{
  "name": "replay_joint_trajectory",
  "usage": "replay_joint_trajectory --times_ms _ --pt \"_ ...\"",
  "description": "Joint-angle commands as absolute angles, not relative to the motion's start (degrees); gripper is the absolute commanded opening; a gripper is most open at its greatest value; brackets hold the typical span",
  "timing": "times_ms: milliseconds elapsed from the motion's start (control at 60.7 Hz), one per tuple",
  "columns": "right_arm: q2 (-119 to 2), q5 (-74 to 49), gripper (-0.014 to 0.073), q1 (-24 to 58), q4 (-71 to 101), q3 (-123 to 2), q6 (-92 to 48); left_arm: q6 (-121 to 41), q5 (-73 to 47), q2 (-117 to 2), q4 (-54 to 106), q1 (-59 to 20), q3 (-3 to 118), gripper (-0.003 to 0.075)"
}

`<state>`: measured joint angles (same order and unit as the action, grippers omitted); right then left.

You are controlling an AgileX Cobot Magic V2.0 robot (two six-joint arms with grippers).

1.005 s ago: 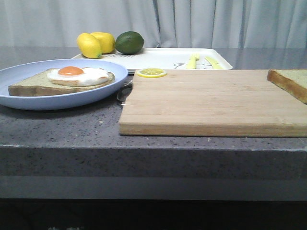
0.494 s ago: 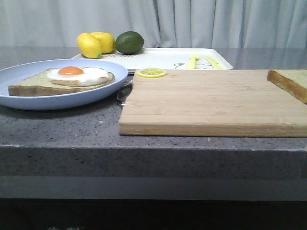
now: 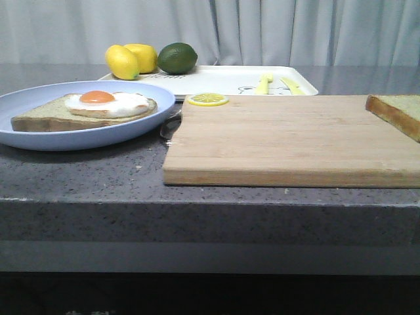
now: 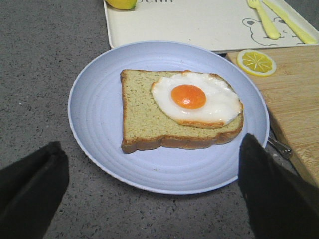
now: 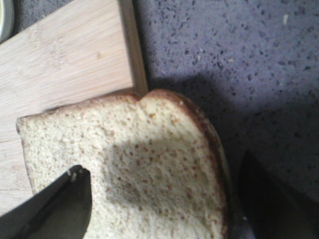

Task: Place bread and move sandwich to tray
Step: 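Lower the right gripper and grasp the bread slice edge, then lift the bread slice with the right gripper toward the blue plate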

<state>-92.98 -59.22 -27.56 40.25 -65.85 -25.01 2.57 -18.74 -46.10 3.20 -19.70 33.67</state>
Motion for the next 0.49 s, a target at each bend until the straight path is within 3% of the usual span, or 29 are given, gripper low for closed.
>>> replay_joint_trajectory --times_ms 0,264,478 --pt "-90.95 -60.21 0.0503 -27.62 42.75 -67.7 -26.01 2.66 -14.18 -45.93 3.56 -20.16 35.8 0.0669" --pt "-90.82 -61.85 -0.006 -27.67 44.41 -67.7 -25.96 2.66 -14.18 -45.93 3.56 -20.16 35.8 0.0669" --pt "-87.98 -64.56 -0.0062 -27.67 52.37 -67.95 -25.96 2.66 -14.18 -45.93 3.56 -20.16 35.8 0.0669"
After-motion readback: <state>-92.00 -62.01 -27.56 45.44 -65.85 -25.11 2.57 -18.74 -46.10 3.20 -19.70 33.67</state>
